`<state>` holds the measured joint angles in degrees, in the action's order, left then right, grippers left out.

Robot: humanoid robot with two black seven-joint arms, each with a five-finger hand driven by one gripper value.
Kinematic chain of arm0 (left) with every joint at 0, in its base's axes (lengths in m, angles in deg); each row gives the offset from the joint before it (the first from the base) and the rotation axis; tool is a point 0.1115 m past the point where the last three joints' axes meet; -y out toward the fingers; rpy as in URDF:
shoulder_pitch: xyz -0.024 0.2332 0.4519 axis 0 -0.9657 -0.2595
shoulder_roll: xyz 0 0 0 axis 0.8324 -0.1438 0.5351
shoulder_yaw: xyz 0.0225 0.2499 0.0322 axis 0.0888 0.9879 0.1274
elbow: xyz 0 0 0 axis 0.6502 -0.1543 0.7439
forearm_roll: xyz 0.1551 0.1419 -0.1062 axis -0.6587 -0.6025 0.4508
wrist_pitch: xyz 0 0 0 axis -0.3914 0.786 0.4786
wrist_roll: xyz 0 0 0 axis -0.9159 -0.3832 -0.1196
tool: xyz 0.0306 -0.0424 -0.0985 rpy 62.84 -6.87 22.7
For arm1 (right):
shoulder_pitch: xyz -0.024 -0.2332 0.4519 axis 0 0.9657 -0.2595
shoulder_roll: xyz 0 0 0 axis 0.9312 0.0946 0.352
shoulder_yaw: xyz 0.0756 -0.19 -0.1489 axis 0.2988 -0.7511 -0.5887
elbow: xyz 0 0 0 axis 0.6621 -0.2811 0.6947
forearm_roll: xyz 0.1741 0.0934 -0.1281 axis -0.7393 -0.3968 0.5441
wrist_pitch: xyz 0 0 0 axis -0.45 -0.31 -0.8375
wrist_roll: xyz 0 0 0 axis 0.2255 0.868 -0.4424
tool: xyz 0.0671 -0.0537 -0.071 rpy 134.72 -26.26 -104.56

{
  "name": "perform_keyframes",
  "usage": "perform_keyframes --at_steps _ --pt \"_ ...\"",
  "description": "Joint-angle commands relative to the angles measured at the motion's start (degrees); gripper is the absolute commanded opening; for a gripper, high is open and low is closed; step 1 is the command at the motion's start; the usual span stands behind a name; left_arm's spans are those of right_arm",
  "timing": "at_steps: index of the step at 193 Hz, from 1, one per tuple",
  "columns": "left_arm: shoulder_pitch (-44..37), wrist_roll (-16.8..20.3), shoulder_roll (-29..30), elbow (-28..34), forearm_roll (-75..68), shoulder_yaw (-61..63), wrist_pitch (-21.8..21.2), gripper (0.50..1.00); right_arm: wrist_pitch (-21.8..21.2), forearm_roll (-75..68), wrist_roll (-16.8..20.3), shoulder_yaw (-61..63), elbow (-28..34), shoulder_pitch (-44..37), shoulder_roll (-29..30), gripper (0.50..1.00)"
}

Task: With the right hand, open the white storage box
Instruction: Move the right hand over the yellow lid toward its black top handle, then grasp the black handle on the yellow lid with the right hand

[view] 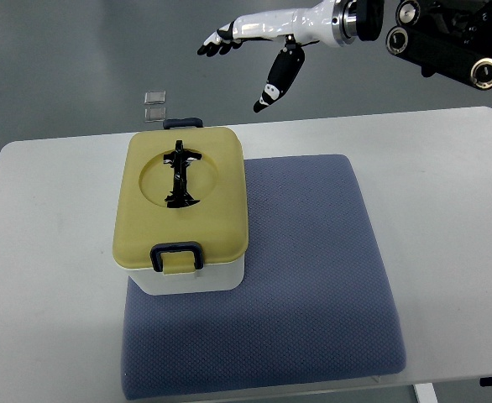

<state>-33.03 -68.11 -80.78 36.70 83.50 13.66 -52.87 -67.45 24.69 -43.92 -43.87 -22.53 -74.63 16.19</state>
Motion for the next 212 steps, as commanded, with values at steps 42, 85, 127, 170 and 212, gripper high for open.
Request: perform_keyframes --at_steps 42,85,127,170,212 --pt "0.0 0.0 0.0 -0.09 0.01 0.0 0.01 1.0 4.73 8.84 -1.59 -8.72 4.08 -5.87 6.08 0.928" --pt "0.0 0.0 0.0 0.09 0.01 0.0 0.01 1.0 11.93 8.84 -2.64 -9.51 3.99 -4.81 8.72 0.928" --pt "0.0 0.0 0.0 0.09 0.01 0.08 0.09 1.0 15.63 8.66 -4.14 -9.51 3.99 -3.58 9.77 0.928" --pt "0.0 0.0 0.0 0.09 0.01 0.08 0.09 1.0 17.56 8.05 -4.4 -9.51 3.99 -1.12 10.74 0.926" --pt "0.0 0.0 0.0 0.17 0.01 0.0 0.18 1.0 20.73 8.22 -5.11 -9.78 3.91 0.72 11.18 0.911"
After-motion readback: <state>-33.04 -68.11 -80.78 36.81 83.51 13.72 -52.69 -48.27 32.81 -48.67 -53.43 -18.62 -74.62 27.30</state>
